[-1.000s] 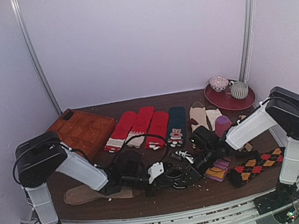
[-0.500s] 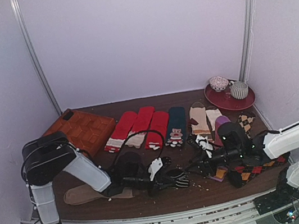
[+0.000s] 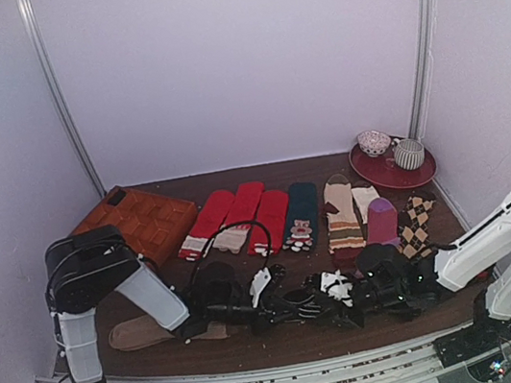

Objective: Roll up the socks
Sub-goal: Roll the sock at the center of the board.

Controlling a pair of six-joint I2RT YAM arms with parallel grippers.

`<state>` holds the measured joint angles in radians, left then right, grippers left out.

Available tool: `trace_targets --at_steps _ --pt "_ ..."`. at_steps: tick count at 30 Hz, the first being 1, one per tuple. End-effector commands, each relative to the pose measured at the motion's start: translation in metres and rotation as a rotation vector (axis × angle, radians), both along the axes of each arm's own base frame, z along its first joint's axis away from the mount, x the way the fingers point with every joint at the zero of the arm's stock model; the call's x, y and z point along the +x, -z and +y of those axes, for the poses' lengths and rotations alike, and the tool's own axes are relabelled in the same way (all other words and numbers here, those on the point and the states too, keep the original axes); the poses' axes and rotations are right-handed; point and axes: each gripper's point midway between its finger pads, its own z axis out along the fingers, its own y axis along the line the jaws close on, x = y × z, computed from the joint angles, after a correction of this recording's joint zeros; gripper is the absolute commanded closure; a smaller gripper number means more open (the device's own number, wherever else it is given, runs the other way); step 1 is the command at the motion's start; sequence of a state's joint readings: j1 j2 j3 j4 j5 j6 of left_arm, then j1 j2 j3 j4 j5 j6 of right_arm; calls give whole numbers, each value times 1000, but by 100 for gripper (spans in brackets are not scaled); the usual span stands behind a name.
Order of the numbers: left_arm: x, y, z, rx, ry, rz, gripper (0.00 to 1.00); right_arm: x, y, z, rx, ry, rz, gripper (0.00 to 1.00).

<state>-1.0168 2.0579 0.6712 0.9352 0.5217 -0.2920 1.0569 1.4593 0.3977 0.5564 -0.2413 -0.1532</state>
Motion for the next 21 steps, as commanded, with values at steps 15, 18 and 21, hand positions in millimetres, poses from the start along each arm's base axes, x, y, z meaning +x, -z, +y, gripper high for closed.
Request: trace_targets --at_steps 15,18,21 --pt "-52 114 86 459 -22 306 100 14 25 13 -86 59 25 92" --pt "-44 93 77 383 -25 243 89 9 35 14 -125 49 91 96" --pt "-33 62 64 299 -4 132 83 5 37 16 -135 48 182 97"
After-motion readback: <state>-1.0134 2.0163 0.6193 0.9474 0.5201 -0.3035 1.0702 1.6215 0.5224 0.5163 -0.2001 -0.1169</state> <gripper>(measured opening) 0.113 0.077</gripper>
